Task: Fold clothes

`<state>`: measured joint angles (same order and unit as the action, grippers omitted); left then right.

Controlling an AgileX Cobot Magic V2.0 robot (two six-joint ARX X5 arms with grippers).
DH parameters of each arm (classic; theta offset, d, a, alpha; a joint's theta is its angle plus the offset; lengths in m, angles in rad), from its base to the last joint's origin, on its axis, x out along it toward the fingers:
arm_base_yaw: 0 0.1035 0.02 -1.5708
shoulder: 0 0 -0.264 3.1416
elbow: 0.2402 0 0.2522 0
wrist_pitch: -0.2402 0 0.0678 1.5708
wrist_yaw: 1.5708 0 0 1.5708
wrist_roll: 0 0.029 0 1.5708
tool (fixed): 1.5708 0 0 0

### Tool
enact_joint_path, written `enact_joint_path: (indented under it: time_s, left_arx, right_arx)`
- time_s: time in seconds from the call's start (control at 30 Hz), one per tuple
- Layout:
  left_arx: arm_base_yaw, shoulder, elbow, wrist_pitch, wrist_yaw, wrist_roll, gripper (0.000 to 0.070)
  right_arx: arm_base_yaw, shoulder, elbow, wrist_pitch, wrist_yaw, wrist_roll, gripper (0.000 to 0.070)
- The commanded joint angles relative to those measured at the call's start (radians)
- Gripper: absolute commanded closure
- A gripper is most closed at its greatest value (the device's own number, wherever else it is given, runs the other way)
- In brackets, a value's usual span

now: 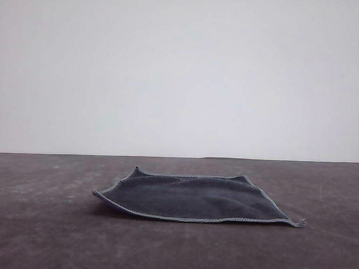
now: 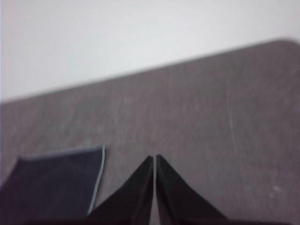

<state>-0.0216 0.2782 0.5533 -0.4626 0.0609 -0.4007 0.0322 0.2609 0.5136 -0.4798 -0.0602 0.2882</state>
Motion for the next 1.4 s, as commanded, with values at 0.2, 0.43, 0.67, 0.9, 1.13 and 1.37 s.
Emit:
enact_joint_path:
  time_s: [0.2,0.43,0.67,0.9,1.13,1.37]
  left_arx:
    - [0.002,0.271,0.114,-0.097,0.146,0.114,0.0696]
    - [0.001,0.513,0.165,-0.086,0.245,0.174,0.0696]
    - [-0.047,0.662,0.204,-0.054,0.314,0.202,0.0696]
    - [-0.162,0.738,0.247,-0.008,0.326,0.271,0.0696]
    - [-0.274,0.799,0.301,-0.011,0.323,0.370,0.0696]
    - [-0.316,0.808,0.317,-0.011,0.297,0.459,0.0476]
  right_arx:
    - [0.001,0.253,0.028,-0.014,-0.164,-0.126,0.0694]
    - [0.010,0.475,0.030,0.128,-0.232,-0.146,0.0694]
    - [0.028,0.616,0.033,0.235,-0.319,-0.123,0.0694]
    - [0.094,0.665,0.033,0.277,-0.359,-0.110,0.0693]
    - [0.172,0.666,0.033,0.288,-0.359,-0.121,0.0693]
    - [0.197,0.666,0.033,0.311,-0.357,-0.136,0.0511]
